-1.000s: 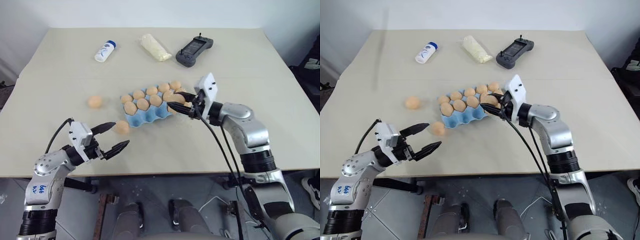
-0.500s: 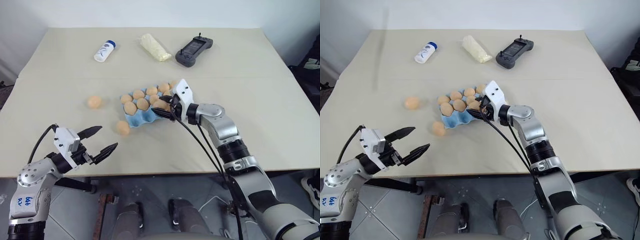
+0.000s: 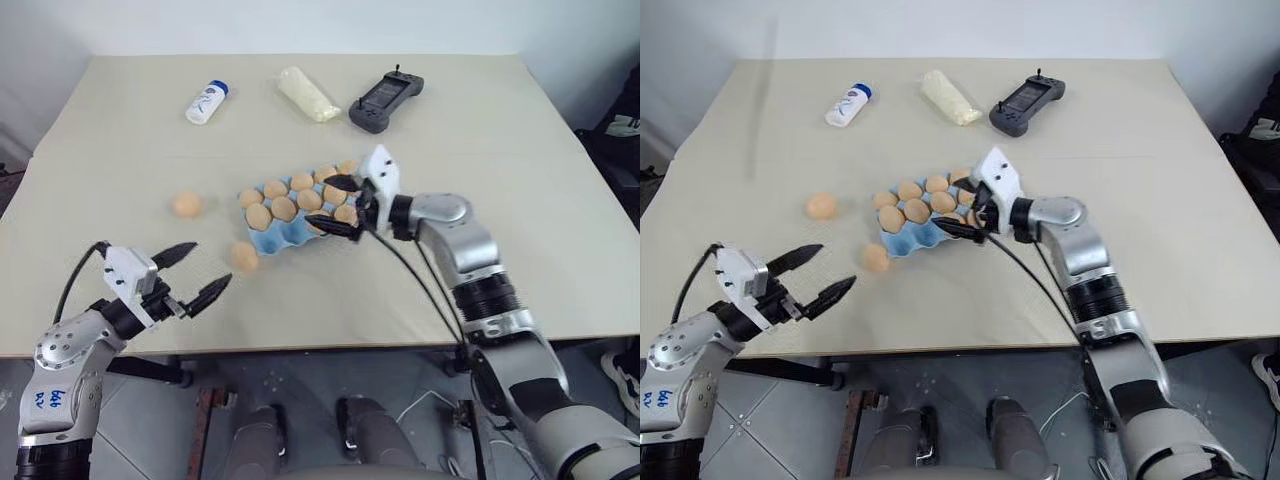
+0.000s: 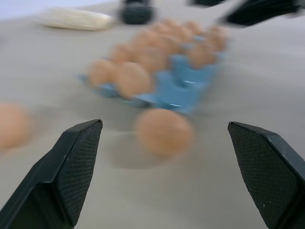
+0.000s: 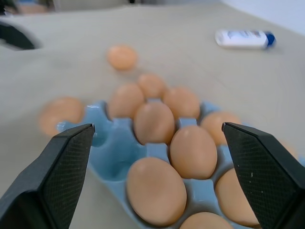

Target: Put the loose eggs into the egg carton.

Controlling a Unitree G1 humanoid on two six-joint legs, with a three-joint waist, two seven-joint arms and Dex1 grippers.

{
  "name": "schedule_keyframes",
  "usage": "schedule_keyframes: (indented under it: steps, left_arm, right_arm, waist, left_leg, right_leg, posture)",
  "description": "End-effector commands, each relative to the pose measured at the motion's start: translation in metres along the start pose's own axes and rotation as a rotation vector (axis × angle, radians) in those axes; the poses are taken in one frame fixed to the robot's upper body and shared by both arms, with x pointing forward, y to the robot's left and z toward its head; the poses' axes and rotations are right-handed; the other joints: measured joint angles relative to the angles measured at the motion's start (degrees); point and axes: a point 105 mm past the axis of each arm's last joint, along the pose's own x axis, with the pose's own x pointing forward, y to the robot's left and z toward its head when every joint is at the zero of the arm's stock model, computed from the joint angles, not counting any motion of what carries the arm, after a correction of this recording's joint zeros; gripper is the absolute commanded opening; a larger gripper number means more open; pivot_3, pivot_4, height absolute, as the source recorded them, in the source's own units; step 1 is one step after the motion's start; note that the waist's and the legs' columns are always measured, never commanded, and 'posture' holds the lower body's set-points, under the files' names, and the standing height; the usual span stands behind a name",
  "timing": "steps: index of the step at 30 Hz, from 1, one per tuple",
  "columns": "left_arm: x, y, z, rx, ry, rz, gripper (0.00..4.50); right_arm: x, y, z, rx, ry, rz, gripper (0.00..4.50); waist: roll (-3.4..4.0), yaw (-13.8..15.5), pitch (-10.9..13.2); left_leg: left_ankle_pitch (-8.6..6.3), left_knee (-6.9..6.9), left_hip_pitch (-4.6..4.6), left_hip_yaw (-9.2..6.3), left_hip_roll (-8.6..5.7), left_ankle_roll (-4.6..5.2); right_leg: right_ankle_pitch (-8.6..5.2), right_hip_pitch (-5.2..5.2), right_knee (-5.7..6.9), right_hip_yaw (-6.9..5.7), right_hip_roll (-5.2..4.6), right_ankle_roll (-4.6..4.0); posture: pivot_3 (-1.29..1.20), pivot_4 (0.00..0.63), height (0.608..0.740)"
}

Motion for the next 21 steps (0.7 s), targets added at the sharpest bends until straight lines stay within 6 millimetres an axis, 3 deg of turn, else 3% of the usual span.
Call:
schedule_keyframes:
  steps: [1,7,11,15,21]
  left_arm:
    - [-0.010,0.029,0.013,0.034,-0.016,0.254,4.50]
    - [-0.023,0.044,0.004,-0.041,-0.009,0.527,4.50]
    - [-0.030,0.046,-0.007,-0.133,-0.028,0.745,4.50]
    - [-0.023,0.032,-0.016,-0.186,-0.047,0.818,4.50]
    - [0.003,-0.007,-0.028,-0.243,-0.029,0.724,4.50]
  right_arm:
    - [-0.027,0.001,0.009,-0.030,-0.040,0.084,4.47]
    - [-0.059,0.000,0.000,0.010,-0.072,0.186,4.47]
    - [-0.079,0.008,-0.017,0.040,-0.027,0.299,4.47]
    - [-0.091,0.007,-0.032,0.050,0.038,0.332,4.47]
    - [-0.090,-0.004,-0.029,0.050,0.023,0.281,4.47]
  waist:
    - [0.00,0.0,0.0]
    - [-0.01,-0.2,0.0]
    - [-0.01,0.1,0.0]
    - [-0.03,0.5,0.0]
    - [-0.04,1.3,0.0]
  left_leg:
    - [0.00,0.00,0.01,0.00,0.00,0.00]
    - [0.00,0.03,0.03,-0.01,0.00,0.01]
    - [0.00,0.12,0.04,-0.02,0.01,0.01]
    - [0.00,0.22,0.06,-0.03,-0.01,0.02]
    - [0.01,0.27,0.11,-0.01,-0.01,0.01]
  right_leg:
    - [0.00,0.02,0.00,-0.01,0.00,0.00]
    - [0.00,0.07,0.02,-0.01,0.04,0.00]
    - [0.01,0.11,0.05,-0.02,0.06,0.01]
    - [0.03,0.20,0.02,-0.02,0.07,0.06]
    - [0.03,0.22,0.06,0.01,0.12,0.06]
  posture:
    - [0.00,0.150,0.740]
    - [0.00,0.150,0.740]
    - [0.00,0.150,0.740]
    - [0.00,0.150,0.740]
    - [0.00,0.150,0.740]
